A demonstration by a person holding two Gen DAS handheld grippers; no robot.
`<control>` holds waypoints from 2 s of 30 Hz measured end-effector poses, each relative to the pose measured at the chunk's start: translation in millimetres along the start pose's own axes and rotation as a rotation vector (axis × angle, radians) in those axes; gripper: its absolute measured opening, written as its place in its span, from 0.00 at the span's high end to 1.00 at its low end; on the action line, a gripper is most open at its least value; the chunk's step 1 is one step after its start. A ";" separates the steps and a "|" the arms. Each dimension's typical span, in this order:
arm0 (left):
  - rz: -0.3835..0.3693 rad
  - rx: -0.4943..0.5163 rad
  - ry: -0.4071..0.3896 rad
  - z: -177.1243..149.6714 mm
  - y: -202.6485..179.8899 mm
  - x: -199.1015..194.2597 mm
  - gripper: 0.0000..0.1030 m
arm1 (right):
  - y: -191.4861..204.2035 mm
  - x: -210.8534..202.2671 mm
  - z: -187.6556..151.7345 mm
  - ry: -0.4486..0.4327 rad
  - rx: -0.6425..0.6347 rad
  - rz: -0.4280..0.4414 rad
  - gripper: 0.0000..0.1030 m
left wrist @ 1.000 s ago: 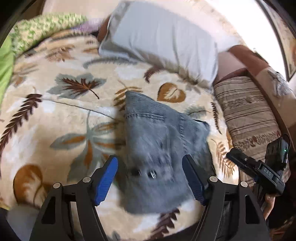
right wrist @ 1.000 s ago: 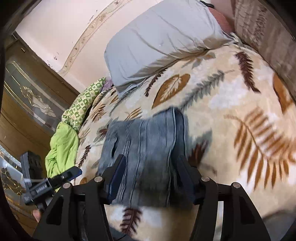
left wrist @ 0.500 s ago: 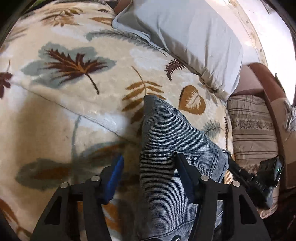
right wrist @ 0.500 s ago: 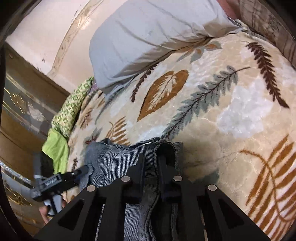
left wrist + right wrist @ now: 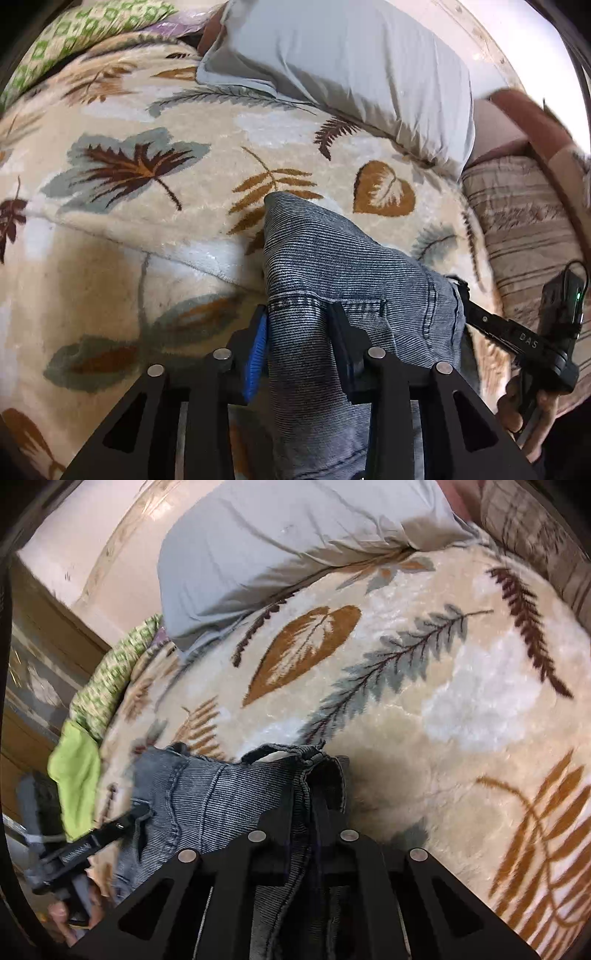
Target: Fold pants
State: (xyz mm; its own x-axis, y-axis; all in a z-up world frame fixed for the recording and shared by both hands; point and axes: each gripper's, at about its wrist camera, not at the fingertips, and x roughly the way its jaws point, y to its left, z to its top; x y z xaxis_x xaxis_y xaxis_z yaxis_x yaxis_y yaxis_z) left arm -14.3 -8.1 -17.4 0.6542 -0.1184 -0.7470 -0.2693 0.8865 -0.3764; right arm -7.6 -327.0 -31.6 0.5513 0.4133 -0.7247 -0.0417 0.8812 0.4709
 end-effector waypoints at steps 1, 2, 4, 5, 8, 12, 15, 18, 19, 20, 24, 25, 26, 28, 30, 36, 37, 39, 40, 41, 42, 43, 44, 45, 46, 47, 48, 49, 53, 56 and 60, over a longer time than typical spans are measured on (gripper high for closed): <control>-0.010 -0.014 0.003 -0.4 2.3 -4.6 0.63 | -0.6 -9.8 1.1 -0.017 0.014 0.021 0.81; -0.011 -0.024 0.002 -1.5 4.0 -9.5 0.56 | -0.3 -21.5 1.1 -0.038 0.024 0.043 0.70; -0.018 -0.025 -0.027 -7.5 8.0 -26.8 0.47 | -1.1 -45.0 -2.2 -0.079 0.050 0.078 0.60; -0.029 -0.024 -0.043 -11.5 8.4 -35.0 0.42 | -1.4 -55.5 -6.7 -0.094 0.068 0.106 0.59; -0.072 -0.034 -0.040 -30.0 9.8 -49.4 0.40 | 1.2 -69.0 -30.0 -0.075 0.090 0.160 0.55; -0.066 -0.040 0.009 -52.6 13.1 -48.8 0.43 | 1.2 -57.4 -62.5 0.000 0.087 0.112 0.56; -0.046 -0.009 0.028 -59.1 5.5 -40.9 0.52 | 2.0 -49.1 -64.3 0.002 0.065 0.065 0.63; -0.003 0.028 0.002 -61.1 -3.2 -41.1 0.56 | 5.9 -43.0 -62.4 0.007 0.033 0.041 0.94; 0.005 0.040 -0.004 -62.3 -6.0 -41.8 0.57 | 6.5 -41.3 -63.6 0.008 0.028 0.031 0.94; 0.011 0.051 -0.009 -63.8 -10.5 -43.2 0.59 | 7.5 -42.4 -65.9 0.000 0.022 0.021 0.94; 0.020 0.080 -0.025 -69.9 -18.8 -47.7 0.61 | 17.4 -56.6 -65.8 -0.048 -0.023 -0.003 0.95; 0.032 0.089 -0.026 -70.9 -19.6 -47.1 0.61 | 18.9 -60.3 -66.3 -0.061 -0.033 -0.013 0.95; 0.052 0.101 -0.027 -71.9 -21.2 -45.9 0.61 | 19.1 -61.0 -66.5 -0.066 -0.038 -0.023 0.95; 0.105 0.137 -0.027 -74.5 -25.9 -39.9 0.59 | 16.6 -50.7 -67.8 -0.033 -0.039 -0.052 0.95; 0.132 0.156 -0.023 -75.0 -29.1 -35.5 0.54 | 13.6 -33.1 -70.7 0.011 -0.045 -0.092 0.94; 0.031 0.101 -0.024 -72.1 -20.8 -63.7 0.35 | 8.6 -58.5 -69.8 -0.023 0.032 0.045 0.33; 0.013 0.084 -0.027 -73.7 -16.2 -67.0 0.31 | 5.0 -70.8 -72.4 -0.062 0.051 0.055 0.27; -0.017 0.046 -0.019 -77.7 -7.4 -70.4 0.29 | 1.9 -77.8 -75.6 -0.067 0.061 0.058 0.27; -0.031 0.023 0.003 -79.1 -2.5 -68.8 0.29 | -2.4 -77.1 -78.7 -0.052 0.071 0.057 0.27; -0.046 0.002 0.022 -79.3 2.7 -66.6 0.30 | -7.9 -73.7 -82.5 -0.034 0.091 0.056 0.28; -0.058 -0.015 0.041 -79.5 5.7 -63.5 0.31 | -12.5 -68.0 -85.2 -0.004 0.109 0.068 0.28; -0.066 -0.025 0.067 -80.0 7.8 -59.0 0.32 | -14.8 -63.1 -85.9 0.021 0.121 0.085 0.32; -0.070 -0.028 0.078 -80.2 8.7 -56.4 0.36 | -16.6 -57.7 -86.6 0.045 0.133 0.102 0.39; -0.068 -0.023 0.084 -80.7 8.1 -53.8 0.38 | -16.8 -53.4 -87.8 0.064 0.136 0.110 0.43; -0.049 -0.009 0.085 -81.7 6.0 -52.2 0.38 | -15.5 -49.5 -88.9 0.080 0.125 0.099 0.57; -0.032 0.006 0.078 -81.9 4.2 -51.6 0.38 | -12.4 -47.7 -89.7 0.082 0.096 0.044 0.70; -0.008 0.028 0.071 -84.1 -1.4 -50.7 0.39 | -10.1 -47.1 -90.4 0.087 0.070 0.012 0.71; 0.022 0.056 0.059 -86.3 -5.3 -50.5 0.39 | -7.2 -46.4 -90.5 0.096 0.051 0.001 0.75; 0.103 0.141 0.016 -90.5 -20.0 -48.5 0.30 | 0.5 -39.3 -92.0 0.106 -0.001 -0.081 0.71; 0.109 0.129 0.014 -92.9 -22.9 -48.9 0.29 | 0.0 -36.5 -93.1 0.101 -0.008 -0.094 0.69; 0.152 0.163 -0.023 -100.8 -33.9 -59.8 0.29 | 0.2 -45.8 -97.5 0.068 0.003 -0.075 0.60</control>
State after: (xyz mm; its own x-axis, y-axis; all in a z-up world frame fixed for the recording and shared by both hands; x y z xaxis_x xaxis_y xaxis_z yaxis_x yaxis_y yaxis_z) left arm -115.5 -76.2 -15.2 0.6311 0.0310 -0.7751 -0.2500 0.9540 -0.1653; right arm -114.1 -323.4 -47.4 0.4948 0.3610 -0.7905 0.0003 0.9096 0.4155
